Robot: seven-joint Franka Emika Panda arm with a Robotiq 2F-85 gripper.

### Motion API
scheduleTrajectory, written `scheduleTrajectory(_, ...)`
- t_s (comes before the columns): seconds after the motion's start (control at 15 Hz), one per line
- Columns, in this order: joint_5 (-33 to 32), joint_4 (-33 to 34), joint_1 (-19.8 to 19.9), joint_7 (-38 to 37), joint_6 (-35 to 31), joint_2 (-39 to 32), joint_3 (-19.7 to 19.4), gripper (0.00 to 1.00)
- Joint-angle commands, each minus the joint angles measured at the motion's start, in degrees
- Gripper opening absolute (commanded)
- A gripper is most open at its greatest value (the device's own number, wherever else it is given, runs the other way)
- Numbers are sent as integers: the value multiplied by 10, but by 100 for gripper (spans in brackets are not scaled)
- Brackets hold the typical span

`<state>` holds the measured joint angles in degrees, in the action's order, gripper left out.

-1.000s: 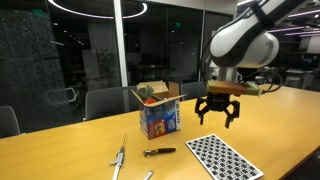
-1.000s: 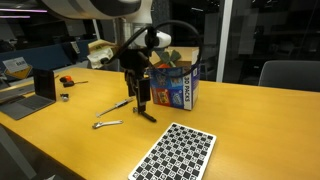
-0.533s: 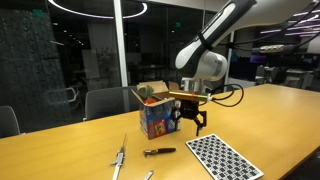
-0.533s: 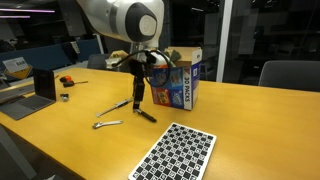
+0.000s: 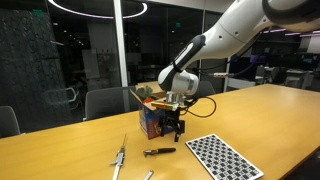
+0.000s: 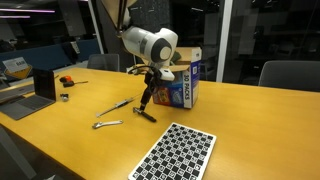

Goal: Put the tool inside the box.

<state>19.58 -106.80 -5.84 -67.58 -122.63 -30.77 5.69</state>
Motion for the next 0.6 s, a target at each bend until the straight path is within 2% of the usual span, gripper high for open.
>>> scheduleTrajectory(0.0,3,126,-29,-98,46,-89,-26,100)
scheduleTrajectory(0.33,3,187,-37,-159,71,-137,-27,100)
scheduleTrajectory(0.53,-5,187,-46,-188,79,-140,-28,100)
